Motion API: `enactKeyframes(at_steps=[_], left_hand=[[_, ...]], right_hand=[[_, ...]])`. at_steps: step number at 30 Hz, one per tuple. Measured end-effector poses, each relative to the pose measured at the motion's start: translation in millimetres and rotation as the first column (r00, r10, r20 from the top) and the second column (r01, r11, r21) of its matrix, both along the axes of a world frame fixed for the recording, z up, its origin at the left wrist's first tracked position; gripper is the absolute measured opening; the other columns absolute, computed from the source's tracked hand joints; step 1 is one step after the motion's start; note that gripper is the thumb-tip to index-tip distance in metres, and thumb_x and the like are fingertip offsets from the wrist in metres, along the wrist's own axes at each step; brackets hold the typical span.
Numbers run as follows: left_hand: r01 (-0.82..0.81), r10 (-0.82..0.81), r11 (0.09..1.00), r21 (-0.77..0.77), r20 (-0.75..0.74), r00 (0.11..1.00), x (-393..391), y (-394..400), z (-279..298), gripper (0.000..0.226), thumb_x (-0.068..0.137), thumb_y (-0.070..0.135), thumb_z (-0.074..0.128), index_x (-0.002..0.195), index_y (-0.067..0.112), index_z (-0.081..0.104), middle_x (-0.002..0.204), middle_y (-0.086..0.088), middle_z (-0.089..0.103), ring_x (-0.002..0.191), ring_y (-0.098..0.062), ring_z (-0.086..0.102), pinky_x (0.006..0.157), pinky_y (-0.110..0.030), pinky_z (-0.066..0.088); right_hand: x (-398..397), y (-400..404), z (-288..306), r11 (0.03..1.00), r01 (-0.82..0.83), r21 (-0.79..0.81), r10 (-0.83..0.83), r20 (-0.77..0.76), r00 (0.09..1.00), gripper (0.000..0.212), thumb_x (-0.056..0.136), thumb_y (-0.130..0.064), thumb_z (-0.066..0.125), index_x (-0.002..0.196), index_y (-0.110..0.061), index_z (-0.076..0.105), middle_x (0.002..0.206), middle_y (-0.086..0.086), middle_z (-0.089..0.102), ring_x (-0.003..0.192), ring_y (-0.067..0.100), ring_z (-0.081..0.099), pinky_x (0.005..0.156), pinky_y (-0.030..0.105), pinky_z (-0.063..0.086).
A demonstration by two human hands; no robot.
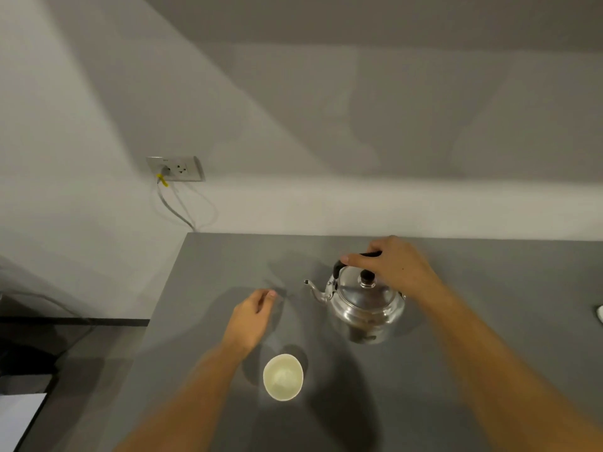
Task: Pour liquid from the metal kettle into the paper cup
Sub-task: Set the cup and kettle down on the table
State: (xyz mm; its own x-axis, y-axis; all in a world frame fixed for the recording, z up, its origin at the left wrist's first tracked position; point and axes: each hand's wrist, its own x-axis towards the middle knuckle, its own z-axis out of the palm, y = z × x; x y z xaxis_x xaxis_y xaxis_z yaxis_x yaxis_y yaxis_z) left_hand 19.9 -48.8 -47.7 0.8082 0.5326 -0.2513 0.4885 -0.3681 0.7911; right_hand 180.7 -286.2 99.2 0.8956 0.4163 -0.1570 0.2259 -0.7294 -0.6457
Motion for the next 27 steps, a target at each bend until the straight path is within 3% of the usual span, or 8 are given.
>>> enactKeyframes(at_steps=[4,8,17,22,27], left_hand=[[0.014,-0.014,1.0,0.028,-0.011,1.0,37,17,3,0.043,0.107,0.049,0.045,0.126,0.021,0.071,0.119,-0.004,0.079,0.115,-0.025,0.07,0.098,-0.035,0.05],[0.03,-0.029,0.998,0.056,-0.02,0.999,71,33,6,0.047,0.108,0.049,0.043,0.127,0.016,0.071,0.12,-0.008,0.078,0.114,-0.03,0.07,0.097,-0.037,0.051],[0.012,-0.011,0.997,0.075,-0.024,1.0,111,44,6,0.047,0.108,0.047,0.043,0.12,0.012,0.071,0.118,-0.01,0.078,0.113,-0.032,0.07,0.099,-0.039,0.052],[0.011,-0.009,0.999,0.054,-0.036,0.999,114,46,4,0.047,0.108,0.05,0.042,0.119,0.015,0.071,0.113,-0.006,0.078,0.108,-0.029,0.07,0.094,-0.037,0.052],[0.016,-0.015,0.999,0.041,-0.024,1.0,116,44,6,0.047,0.108,0.05,0.042,0.12,0.014,0.07,0.114,-0.007,0.077,0.109,-0.029,0.07,0.096,-0.038,0.053]], right_hand=[[48,14,-7,0.998,0.046,0.033,-0.045,-0.011,0.999,0.061,0.06,-0.077,0.076,0.059,-0.017,0.062,0.056,-0.006,0.058,0.052,0.011,0.052,0.049,0.025,0.037],[93,32,-22,0.997,0.074,0.015,-0.074,0.001,0.997,0.064,0.06,-0.081,0.071,0.063,-0.018,0.069,0.068,-0.001,0.067,0.066,0.014,0.063,0.054,0.027,0.043],[162,58,-60,0.99,0.131,0.06,-0.128,-0.06,0.99,0.06,0.066,-0.071,0.077,0.069,-0.012,0.068,0.068,0.002,0.062,0.063,0.016,0.057,0.055,0.028,0.041],[176,66,-67,0.981,0.164,0.105,-0.157,-0.066,0.985,0.059,0.064,-0.07,0.078,0.06,-0.014,0.06,0.058,-0.003,0.054,0.055,0.012,0.05,0.052,0.026,0.036],[180,68,-76,0.98,0.149,0.13,-0.141,-0.067,0.988,0.063,0.064,-0.068,0.08,0.067,-0.007,0.064,0.06,-0.002,0.054,0.056,0.012,0.049,0.054,0.026,0.037]])
